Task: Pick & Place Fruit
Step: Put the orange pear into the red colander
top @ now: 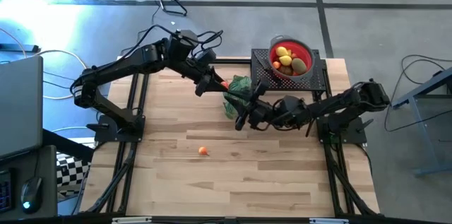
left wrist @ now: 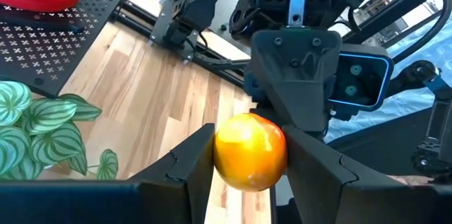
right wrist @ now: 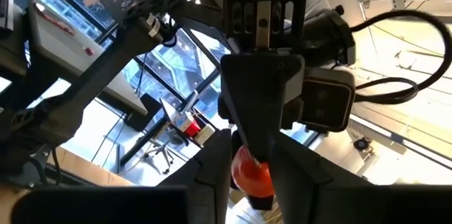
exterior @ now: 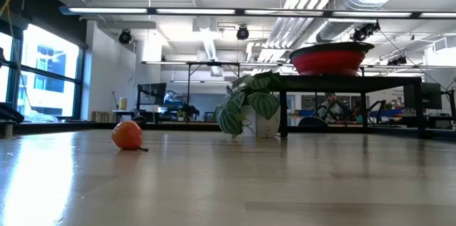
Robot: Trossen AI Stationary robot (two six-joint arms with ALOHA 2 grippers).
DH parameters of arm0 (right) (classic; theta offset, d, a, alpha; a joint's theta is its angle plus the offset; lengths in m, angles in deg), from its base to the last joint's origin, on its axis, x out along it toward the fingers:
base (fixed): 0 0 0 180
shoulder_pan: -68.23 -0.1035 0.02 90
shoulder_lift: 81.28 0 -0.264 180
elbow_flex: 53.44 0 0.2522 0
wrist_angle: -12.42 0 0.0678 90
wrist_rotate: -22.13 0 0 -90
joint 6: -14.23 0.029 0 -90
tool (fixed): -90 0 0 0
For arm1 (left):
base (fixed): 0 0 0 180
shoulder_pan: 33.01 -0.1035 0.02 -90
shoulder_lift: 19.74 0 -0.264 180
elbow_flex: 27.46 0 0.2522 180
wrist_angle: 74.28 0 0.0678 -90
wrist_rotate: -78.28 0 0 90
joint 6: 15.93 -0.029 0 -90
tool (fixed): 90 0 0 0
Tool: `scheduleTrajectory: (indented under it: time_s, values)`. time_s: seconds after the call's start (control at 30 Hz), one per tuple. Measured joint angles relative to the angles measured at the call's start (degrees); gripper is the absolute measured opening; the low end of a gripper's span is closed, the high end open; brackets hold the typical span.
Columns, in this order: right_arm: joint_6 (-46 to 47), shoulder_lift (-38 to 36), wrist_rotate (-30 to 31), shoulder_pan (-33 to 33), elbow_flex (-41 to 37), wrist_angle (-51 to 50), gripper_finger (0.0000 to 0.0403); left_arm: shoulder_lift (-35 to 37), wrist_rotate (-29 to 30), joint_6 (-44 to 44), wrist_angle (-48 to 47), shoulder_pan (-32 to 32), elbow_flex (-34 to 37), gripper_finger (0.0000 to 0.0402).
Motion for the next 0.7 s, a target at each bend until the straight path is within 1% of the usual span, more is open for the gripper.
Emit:
scheduleTrajectory:
  time_s: [0.13,0.27,0.5,0.6,0.7]
  values:
    - [0.0,0.0,0.2,0.0,0.0,-1.3,0.0081,0.0,0.0,-0.3,0.0,0.0,0.0,0.0152]
    - [0.0,0.0,1.6,0.0,0.0,-1.6,0.0081,0.0,0.2,-0.3,0.0,0.0,0.0,0.0152]
    - [0.0,0.0,1.7,0.0,0.0,-1.6,0.0081,0.0,0.2,-0.3,0.0,0.0,0.0,0.0152]
    - [0.0,0.0,1.9,0.0,0.0,-1.6,0.0072,0.0,0.2,-0.3,0.0,0.0,0.0,0.0152]
    - [0.0,0.0,1.9,0.0,0.0,-1.5,0.0052,0.0,0.2,-0.3,-0.1,0.0,0.0,0.0152]
